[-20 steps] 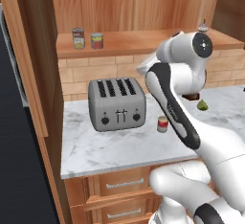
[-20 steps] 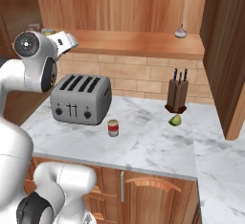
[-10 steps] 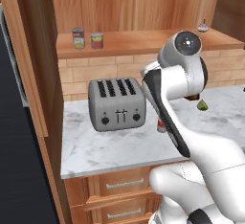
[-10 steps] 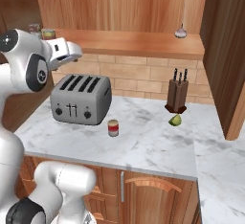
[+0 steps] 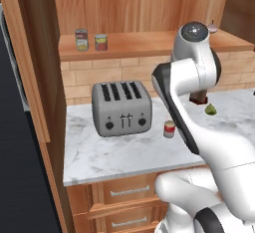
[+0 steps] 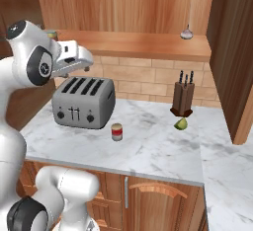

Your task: Pick the cans from the counter and place them in their designated side in the cabinet.

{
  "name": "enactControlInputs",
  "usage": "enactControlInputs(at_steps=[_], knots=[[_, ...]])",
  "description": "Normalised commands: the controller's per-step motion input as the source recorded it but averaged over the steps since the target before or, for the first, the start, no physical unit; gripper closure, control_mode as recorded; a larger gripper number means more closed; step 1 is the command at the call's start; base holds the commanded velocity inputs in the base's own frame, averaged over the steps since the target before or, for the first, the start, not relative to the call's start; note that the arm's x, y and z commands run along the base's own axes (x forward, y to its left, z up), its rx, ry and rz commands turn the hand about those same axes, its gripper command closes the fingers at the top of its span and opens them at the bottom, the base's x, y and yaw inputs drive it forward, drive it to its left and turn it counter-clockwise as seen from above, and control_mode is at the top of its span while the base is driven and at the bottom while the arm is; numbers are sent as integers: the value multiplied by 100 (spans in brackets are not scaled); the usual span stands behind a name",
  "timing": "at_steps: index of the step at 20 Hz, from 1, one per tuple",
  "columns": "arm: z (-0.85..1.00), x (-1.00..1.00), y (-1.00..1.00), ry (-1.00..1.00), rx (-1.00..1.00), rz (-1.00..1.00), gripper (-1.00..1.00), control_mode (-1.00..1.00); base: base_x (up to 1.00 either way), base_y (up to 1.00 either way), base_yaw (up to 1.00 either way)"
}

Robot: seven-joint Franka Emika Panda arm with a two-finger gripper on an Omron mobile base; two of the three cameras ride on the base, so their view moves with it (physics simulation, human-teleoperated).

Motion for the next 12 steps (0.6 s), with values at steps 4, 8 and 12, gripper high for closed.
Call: enactControlInputs(at_steps=[4,8,12], knots=[[-33,-3,-24,3,11,2,-100,-100,0,0,0],[-42,-13,-25,-6,5,7,-100,-100,0,0,0],[-42,-17,-21,-4,3,7,-100,-100,0,0,0]])
